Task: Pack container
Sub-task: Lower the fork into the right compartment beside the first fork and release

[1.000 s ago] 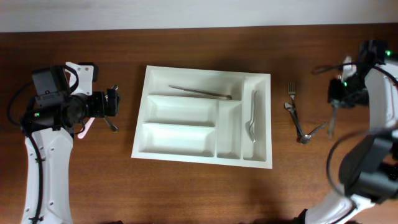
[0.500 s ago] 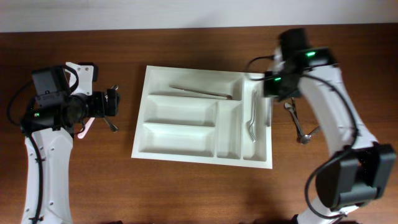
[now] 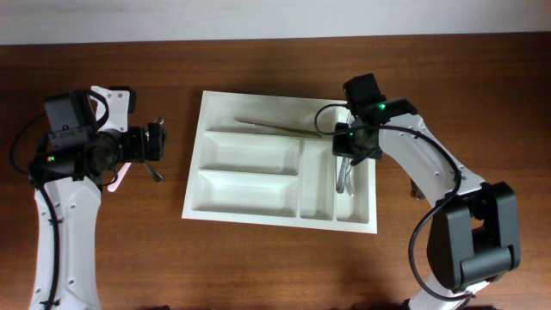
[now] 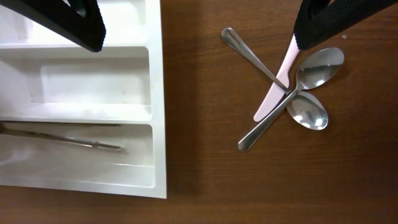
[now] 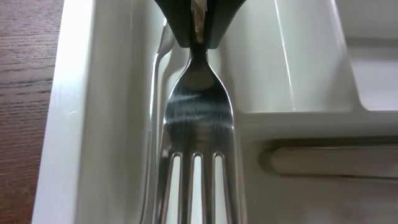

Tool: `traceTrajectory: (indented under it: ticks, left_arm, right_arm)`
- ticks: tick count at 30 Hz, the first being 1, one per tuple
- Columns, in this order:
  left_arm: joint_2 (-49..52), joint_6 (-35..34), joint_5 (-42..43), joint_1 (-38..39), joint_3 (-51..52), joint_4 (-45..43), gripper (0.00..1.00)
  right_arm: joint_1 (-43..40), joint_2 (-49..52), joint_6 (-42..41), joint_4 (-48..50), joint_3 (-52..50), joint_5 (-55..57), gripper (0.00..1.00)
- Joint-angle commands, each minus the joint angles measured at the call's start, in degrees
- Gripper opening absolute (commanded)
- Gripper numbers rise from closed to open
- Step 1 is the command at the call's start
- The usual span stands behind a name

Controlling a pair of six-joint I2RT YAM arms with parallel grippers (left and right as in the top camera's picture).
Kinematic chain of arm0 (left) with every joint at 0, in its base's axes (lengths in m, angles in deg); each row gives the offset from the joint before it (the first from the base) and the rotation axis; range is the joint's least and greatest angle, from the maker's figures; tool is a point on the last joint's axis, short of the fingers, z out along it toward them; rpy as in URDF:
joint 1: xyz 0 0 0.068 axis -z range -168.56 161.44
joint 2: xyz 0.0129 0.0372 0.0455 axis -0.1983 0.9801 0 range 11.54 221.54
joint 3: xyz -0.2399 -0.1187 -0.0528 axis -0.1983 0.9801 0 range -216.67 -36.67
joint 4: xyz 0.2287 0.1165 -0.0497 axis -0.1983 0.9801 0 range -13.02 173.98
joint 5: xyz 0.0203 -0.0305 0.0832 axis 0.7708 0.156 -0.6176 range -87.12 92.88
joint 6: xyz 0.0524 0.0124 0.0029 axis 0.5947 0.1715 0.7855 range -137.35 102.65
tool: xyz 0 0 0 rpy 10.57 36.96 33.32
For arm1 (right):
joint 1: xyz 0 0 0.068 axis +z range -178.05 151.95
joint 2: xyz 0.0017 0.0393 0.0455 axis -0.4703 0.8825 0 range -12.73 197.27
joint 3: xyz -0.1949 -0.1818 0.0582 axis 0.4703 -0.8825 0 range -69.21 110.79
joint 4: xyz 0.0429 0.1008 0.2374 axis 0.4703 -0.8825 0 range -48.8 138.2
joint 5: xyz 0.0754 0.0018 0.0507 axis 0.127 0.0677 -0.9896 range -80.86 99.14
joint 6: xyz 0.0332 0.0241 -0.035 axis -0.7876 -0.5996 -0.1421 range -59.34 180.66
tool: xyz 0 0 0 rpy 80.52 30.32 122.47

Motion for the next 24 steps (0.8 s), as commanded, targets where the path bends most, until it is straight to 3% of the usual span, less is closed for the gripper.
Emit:
traceTrajectory:
  ticks: [1, 3, 6, 7, 12, 18, 24]
  left_arm:
    - [0.2, 0.9, 1.0, -0.1, -0.9, -0.1, 0.99]
    - [0.2, 0.9, 1.0, -0.1, -0.9, -0.2, 0.99]
    - [0.2, 0.9, 1.0, -0.1, -0.9, -0.1, 0.99]
    - [0.2, 0.9, 1.0, -0.1, -0.9, -0.1, 0.99]
    - [0.2, 0.9, 1.0, -0.1, -0.9, -0.1, 0.99]
    - [0.2, 0.9, 1.0, -0.1, -0.9, -0.1, 0.99]
    - [0.2, 0.9, 1.0, -0.1, -0.9, -0.1, 0.99]
  right_arm:
    - [-0.2, 0.0, 3.0, 0.3, -0.2, 0.9, 0.06]
    - [-0.2, 0.1, 5.0, 0.0, -0.2, 0.9, 0.15]
    - [-0.2, 0.0, 8.2, -1.4, -0.2, 0.9, 0.54]
    - [-0.2, 0.0, 8.9, -2.0, -0.2, 0.9, 0.60]
    - [-1.8, -1.4, 9.1, -3.8, 0.1, 4.7, 0.52]
    - [-10.5, -4.0, 9.9, -2.1, 2.1, 17.1, 0.64]
    - [-22.4, -3.5, 17.1, -0.9, 2.3, 15.0, 0.64]
